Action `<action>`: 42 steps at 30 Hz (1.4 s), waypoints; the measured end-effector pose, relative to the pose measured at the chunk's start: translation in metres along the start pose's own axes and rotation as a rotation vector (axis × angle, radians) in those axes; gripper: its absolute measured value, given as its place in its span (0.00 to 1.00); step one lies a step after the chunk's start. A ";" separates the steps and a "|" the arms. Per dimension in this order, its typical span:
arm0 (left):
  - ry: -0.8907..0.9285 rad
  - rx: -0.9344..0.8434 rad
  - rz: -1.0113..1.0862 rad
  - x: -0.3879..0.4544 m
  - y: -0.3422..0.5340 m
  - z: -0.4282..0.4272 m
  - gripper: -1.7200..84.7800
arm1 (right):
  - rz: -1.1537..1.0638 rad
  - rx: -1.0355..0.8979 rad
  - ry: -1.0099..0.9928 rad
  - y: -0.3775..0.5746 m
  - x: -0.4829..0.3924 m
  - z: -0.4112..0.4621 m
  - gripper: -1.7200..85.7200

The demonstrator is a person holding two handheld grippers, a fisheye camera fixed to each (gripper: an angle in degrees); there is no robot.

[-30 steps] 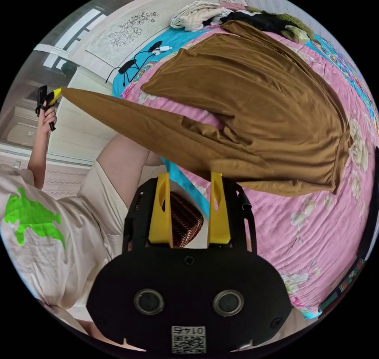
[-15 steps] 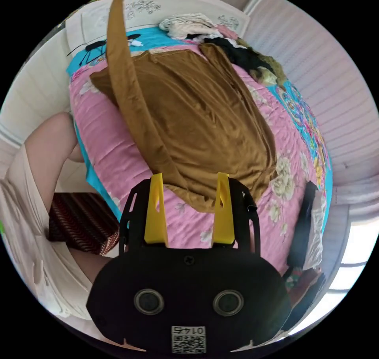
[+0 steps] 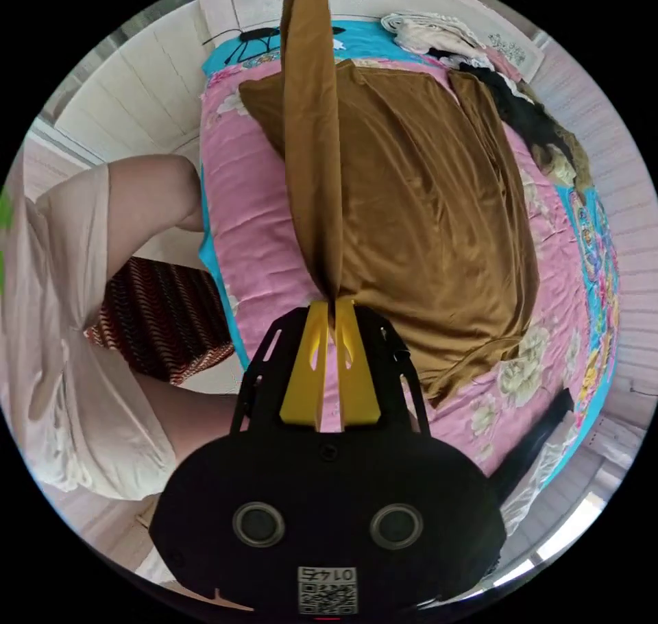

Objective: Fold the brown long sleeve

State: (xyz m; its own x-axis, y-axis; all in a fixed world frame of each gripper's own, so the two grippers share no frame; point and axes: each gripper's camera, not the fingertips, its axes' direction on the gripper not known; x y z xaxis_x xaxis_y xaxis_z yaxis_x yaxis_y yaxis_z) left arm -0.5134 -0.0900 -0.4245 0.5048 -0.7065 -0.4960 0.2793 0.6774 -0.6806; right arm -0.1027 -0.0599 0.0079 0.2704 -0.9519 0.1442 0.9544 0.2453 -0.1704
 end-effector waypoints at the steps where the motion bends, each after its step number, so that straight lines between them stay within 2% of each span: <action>1: -0.019 -0.025 -0.008 0.006 -0.017 0.003 0.01 | 0.037 0.004 -0.067 0.001 0.014 -0.005 0.03; 3: -0.045 -0.069 -0.019 0.014 -0.048 0.014 0.01 | 0.204 0.029 -0.370 0.011 0.079 -0.014 0.03; 4: -0.033 -0.089 -0.023 0.018 -0.070 0.026 0.01 | 0.229 0.039 -0.416 0.014 0.093 -0.014 0.03; 10: -0.046 -0.195 -0.056 0.024 -0.177 0.103 0.01 | 0.422 0.027 -0.372 0.042 0.170 -0.019 0.03; 15: -0.064 -0.291 -0.148 0.017 -0.236 0.161 0.01 | 0.554 0.061 -0.526 0.070 0.212 -0.024 0.03; 19: 0.097 -0.289 -0.200 0.028 -0.259 0.172 0.01 | 0.601 0.084 -0.509 0.098 0.226 -0.039 0.03; 22: 0.069 -0.286 -0.159 0.048 -0.267 0.151 0.01 | 0.724 0.089 -0.401 0.125 0.241 -0.049 0.03; 24: 0.054 -0.260 -0.151 0.056 -0.271 0.133 0.01 | 0.923 0.101 -0.278 0.152 0.258 -0.056 0.04; 29: -0.003 -0.213 -0.155 0.071 -0.288 0.095 0.01 | 1.133 0.138 -0.290 0.182 0.282 -0.059 0.13; 32: 0.015 -0.207 -0.159 0.079 -0.298 0.089 0.01 | 1.106 0.149 -0.286 0.176 0.294 -0.060 0.09; 35: 0.044 -0.230 -0.165 0.091 -0.303 0.087 0.01 | 1.046 0.056 -0.162 0.173 0.304 -0.071 0.04; 37: 0.075 -0.239 -0.165 0.103 -0.302 0.082 0.01 | 1.078 0.068 -0.124 0.188 0.314 -0.084 0.04; 39: 0.093 -0.241 -0.149 0.118 -0.297 0.071 0.01 | 1.138 0.122 -0.168 0.213 0.332 -0.093 0.03; 42: 0.101 -0.204 -0.144 0.140 -0.283 0.044 0.01 | 1.117 0.120 -0.230 0.219 0.346 -0.093 0.04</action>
State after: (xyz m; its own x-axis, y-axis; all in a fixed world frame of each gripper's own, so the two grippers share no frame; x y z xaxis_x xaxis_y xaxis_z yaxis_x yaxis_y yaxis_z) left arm -0.4858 -0.3718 -0.2778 0.3849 -0.8165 -0.4303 0.1669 0.5201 -0.8376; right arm 0.1885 -0.3530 -0.0701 0.9793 -0.1384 0.1475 0.1692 0.9600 -0.2229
